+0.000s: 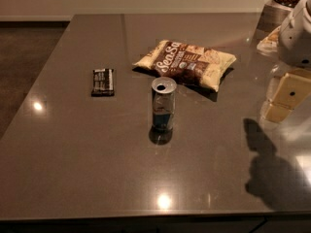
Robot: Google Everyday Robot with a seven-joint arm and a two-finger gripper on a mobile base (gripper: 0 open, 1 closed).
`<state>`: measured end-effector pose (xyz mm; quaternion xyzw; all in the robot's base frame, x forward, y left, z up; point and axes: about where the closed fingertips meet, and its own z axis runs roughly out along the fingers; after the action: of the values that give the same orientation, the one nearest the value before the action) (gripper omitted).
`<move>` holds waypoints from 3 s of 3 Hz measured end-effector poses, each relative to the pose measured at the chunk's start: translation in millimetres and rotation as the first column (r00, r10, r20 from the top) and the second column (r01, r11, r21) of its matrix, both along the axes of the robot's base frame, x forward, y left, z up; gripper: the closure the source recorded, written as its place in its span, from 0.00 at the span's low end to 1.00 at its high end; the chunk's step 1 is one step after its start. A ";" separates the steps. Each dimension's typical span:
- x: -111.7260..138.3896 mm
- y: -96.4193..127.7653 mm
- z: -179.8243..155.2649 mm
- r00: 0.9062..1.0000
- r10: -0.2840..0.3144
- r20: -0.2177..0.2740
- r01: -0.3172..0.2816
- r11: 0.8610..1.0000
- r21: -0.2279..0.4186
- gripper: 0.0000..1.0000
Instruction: Move redbull can near rxbar chocolate
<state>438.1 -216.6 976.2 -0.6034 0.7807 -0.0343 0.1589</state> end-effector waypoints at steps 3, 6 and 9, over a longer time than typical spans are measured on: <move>10.3 67.0 -14.6 0.988 0.125 -0.089 -0.106 0.974 0.200 0.00; 27.6 162.5 -35.7 0.980 0.178 -0.083 -0.132 0.911 0.391 0.00; 42.5 194.4 -47.0 0.970 0.205 -0.130 -0.125 0.881 0.456 0.57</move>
Offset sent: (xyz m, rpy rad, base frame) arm 0.0084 0.0577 -0.0121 0.2220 0.1702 0.1296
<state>480.7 -22.3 929.2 -0.6162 0.7243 0.2113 0.2259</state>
